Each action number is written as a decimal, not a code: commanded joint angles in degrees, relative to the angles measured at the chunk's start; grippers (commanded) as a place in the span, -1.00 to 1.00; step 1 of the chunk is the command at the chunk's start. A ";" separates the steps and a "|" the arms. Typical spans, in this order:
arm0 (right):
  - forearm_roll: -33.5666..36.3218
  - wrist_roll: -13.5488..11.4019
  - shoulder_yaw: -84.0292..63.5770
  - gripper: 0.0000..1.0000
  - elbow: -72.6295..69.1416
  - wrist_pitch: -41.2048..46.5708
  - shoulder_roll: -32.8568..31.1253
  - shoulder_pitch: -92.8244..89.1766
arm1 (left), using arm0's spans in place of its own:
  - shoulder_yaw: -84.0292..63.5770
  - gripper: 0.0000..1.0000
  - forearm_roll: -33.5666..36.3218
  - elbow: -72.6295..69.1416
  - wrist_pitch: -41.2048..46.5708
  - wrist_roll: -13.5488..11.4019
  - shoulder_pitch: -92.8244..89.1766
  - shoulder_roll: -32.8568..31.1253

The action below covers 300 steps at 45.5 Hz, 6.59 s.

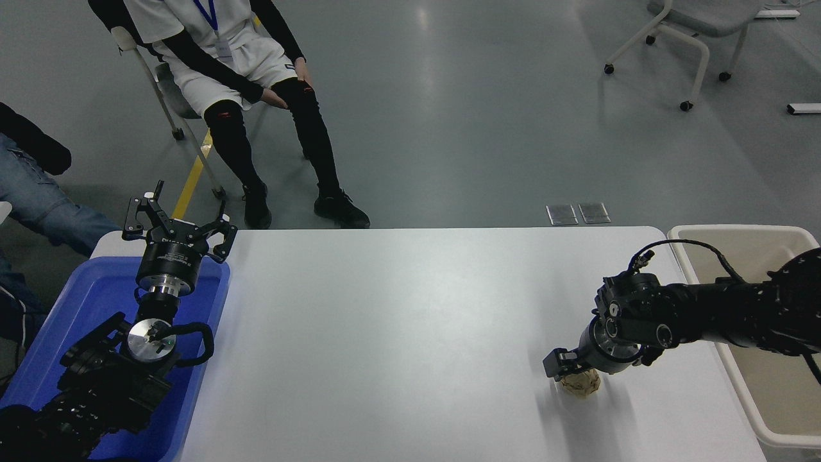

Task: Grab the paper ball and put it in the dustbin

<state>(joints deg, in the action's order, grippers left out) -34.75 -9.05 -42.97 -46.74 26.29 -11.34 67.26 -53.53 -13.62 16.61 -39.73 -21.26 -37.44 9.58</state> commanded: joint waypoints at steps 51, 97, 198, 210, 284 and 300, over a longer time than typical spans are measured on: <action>1.88 -0.09 -1.24 -1.00 -3.97 3.67 -4.92 2.52 | 0.00 0.98 0.00 0.00 0.00 -0.01 0.00 0.00; 1.35 -2.02 -7.74 -1.00 -24.98 18.71 -22.06 42.68 | 0.00 0.98 0.09 0.00 0.00 0.08 0.00 0.00; 19.45 -2.02 37.52 -1.00 19.49 1.58 -41.84 -13.73 | 0.00 0.98 0.00 0.00 0.09 0.08 0.00 0.00; 23.14 -1.49 40.77 -1.00 21.34 -15.73 -36.65 -20.50 | 0.00 0.98 0.00 0.00 0.09 -0.01 0.00 0.00; 29.30 -1.49 57.83 0.65 35.05 -30.95 -19.95 -28.85 | 0.00 0.98 0.00 0.00 0.00 -0.01 0.00 0.00; 29.21 -1.49 57.91 1.00 34.08 -30.51 -19.68 -29.03 | 0.00 0.98 0.00 0.00 0.00 -0.01 0.00 0.00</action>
<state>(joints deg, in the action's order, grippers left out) -5.47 -10.53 14.99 -12.27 -4.25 -31.10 38.21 -53.53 -13.62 16.61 -39.73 -21.27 -37.44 9.58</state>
